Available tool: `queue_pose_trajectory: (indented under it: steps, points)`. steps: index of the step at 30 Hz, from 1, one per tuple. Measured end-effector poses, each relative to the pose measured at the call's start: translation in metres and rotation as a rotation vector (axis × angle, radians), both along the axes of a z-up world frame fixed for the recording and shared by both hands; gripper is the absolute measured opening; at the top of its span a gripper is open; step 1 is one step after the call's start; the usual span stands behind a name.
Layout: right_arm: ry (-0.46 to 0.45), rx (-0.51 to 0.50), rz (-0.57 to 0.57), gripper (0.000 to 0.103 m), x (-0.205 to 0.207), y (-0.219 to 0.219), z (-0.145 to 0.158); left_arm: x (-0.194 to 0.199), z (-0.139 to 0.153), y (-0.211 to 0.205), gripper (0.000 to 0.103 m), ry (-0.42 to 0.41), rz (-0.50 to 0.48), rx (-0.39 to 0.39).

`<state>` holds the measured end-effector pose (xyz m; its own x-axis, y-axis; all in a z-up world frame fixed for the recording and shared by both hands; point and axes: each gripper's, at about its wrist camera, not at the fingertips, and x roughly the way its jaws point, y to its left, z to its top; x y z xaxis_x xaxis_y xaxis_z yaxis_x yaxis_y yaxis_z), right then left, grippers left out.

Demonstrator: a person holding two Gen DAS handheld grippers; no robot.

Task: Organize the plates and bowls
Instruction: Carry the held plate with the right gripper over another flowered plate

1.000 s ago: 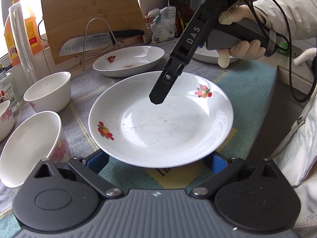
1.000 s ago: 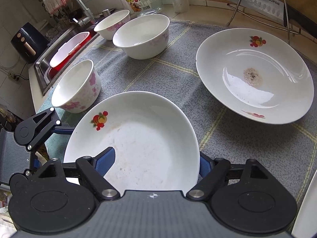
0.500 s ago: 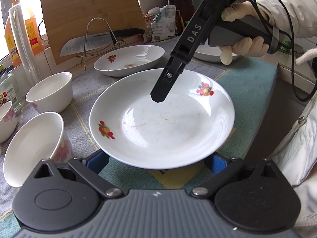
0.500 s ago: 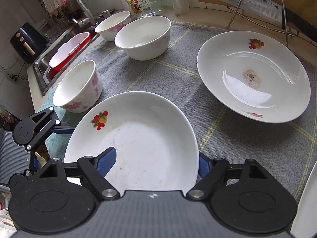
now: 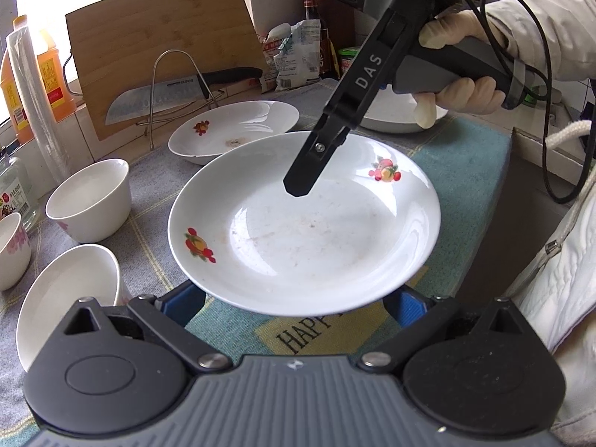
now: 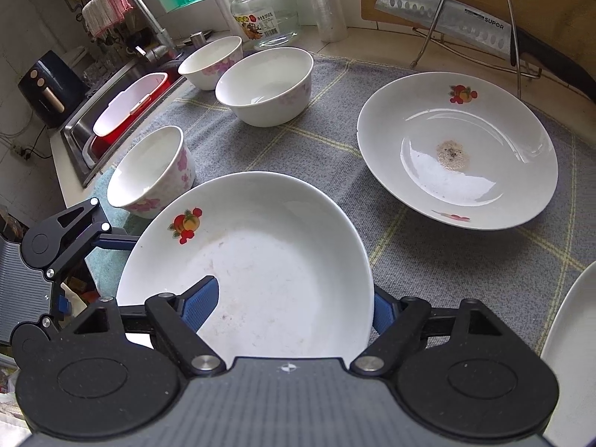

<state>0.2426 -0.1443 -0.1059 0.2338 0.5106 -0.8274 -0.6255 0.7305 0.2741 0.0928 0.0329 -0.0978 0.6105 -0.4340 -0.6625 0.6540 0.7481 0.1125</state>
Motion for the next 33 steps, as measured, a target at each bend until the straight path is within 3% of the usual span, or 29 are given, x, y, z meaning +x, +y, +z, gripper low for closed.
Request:
queue_pose_trajectory:
  steps: [15,33]
  points:
    - [-0.053,0.032,-0.084,0.087,0.004,-0.057,0.020,0.022,0.015,-0.040,0.101,-0.006,-0.068,0.002]
    - [-0.097,0.013,-0.246,0.087,0.016,-0.169,0.030,0.058,0.025,-0.145,0.101,-0.004,-0.212,-0.017]
